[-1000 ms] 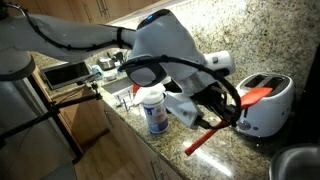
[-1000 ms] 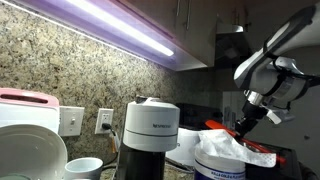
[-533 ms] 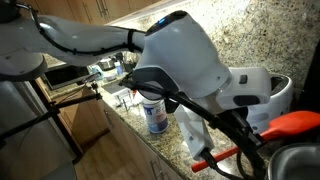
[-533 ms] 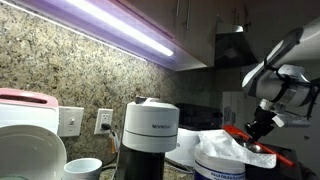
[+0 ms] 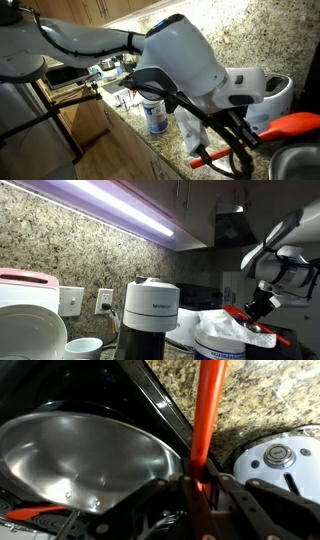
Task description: Pick up the paper towel and wipe the door handle of the cabinet. Pick up the orange spoon and move it to the right.
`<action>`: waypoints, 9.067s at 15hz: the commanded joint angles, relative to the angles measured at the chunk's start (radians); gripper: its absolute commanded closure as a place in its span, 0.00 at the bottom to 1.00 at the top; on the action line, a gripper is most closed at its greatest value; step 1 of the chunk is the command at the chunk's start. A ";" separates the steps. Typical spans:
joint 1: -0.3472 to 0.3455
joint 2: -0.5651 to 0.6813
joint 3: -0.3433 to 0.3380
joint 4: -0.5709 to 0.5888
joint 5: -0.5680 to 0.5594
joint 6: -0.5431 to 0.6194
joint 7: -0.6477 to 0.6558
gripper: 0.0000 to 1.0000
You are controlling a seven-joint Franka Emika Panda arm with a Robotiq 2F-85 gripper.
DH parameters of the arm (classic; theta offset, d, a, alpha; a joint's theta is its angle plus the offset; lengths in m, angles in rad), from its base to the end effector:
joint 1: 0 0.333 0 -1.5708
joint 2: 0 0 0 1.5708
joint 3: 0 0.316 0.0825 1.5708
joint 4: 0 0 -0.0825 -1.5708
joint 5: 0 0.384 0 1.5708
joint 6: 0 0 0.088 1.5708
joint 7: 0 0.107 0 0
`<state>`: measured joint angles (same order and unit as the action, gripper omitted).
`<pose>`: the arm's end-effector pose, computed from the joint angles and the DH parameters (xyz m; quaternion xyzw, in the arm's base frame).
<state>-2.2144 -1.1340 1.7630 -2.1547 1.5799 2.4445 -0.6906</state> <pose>0.5229 -0.2250 0.2752 0.9187 -0.2923 0.2387 0.1162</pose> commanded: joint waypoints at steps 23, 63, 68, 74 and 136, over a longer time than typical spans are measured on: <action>-0.389 -0.078 -0.001 0.404 -0.329 -0.568 0.528 0.96; -0.388 -0.099 -0.106 0.452 -0.320 -0.704 0.592 0.96; -0.384 -0.094 -0.101 0.429 -0.324 -0.701 0.697 0.96; -0.390 -0.239 -0.146 0.348 -0.199 -0.746 0.794 0.96; -0.388 -0.133 -0.130 0.362 -0.233 -0.829 0.557 0.16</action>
<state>-2.6029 -1.2959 1.6353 -1.7906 1.3730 1.6196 -0.1785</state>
